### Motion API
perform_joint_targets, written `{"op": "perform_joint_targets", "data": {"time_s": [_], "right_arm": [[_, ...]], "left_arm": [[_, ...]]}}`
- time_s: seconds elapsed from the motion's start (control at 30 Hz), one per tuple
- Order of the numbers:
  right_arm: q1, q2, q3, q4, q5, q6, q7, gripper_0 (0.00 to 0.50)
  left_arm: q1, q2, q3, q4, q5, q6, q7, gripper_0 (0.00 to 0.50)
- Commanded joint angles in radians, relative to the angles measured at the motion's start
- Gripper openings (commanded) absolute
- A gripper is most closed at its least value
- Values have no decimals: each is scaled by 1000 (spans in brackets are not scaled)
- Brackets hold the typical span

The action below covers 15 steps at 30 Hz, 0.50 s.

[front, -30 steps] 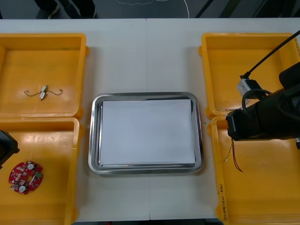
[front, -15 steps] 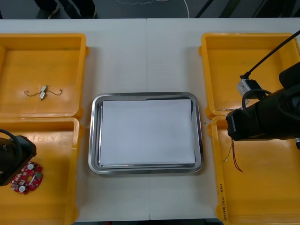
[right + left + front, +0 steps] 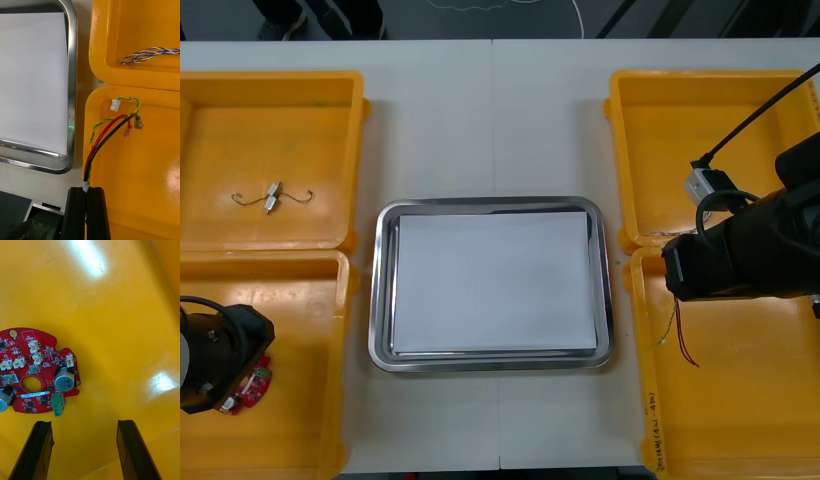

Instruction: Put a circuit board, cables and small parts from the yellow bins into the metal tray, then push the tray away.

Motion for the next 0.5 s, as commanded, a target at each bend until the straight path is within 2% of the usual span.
{"op": "perform_joint_targets", "data": {"time_s": [0.03, 0.5], "right_arm": [[-8, -6, 9, -6, 0, 5, 30, 0], [-6, -6, 9, -6, 12, 5, 34, 0]], "left_arm": [[48, -11, -30, -6, -16, -31, 81, 500], [53, -11, -44, 68, -13, -84, 72, 500]]}}
